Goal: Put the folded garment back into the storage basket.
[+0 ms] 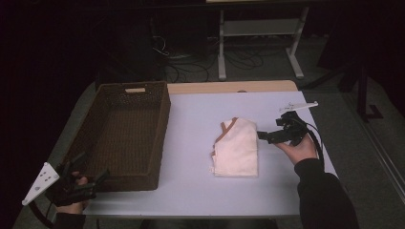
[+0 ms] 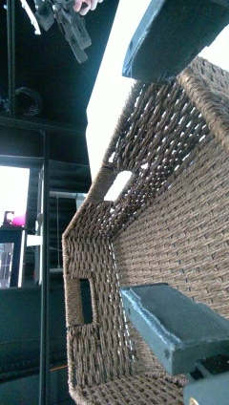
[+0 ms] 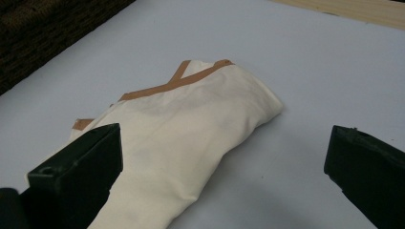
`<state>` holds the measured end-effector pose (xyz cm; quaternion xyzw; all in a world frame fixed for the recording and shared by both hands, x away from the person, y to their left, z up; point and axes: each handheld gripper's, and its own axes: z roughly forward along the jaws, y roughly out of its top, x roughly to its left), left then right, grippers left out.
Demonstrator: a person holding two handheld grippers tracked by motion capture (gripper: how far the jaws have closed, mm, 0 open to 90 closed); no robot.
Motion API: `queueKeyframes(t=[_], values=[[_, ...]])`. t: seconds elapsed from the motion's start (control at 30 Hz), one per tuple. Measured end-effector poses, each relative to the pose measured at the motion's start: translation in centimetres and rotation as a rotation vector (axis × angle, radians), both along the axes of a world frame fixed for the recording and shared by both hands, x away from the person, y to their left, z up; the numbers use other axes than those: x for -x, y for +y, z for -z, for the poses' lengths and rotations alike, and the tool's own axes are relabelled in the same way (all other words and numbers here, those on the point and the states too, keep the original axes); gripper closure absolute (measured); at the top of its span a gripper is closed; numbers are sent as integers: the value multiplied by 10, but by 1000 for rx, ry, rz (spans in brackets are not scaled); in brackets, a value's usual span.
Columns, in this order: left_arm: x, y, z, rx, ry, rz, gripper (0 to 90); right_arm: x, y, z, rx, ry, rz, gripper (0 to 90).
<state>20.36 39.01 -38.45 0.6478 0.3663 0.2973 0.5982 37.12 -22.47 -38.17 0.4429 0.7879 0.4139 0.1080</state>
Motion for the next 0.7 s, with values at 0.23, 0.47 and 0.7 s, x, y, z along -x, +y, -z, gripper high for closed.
queueKeyframes(t=[0.23,0.47,0.7], values=[[0,0,0,0,0,0,0,-3,6,5,10,18,-16,0],[0,0,0,0,-1,0,0,-7,13,12,27,40,-35,0],[0,0,0,-1,0,1,0,-10,19,20,30,61,-45,0]])
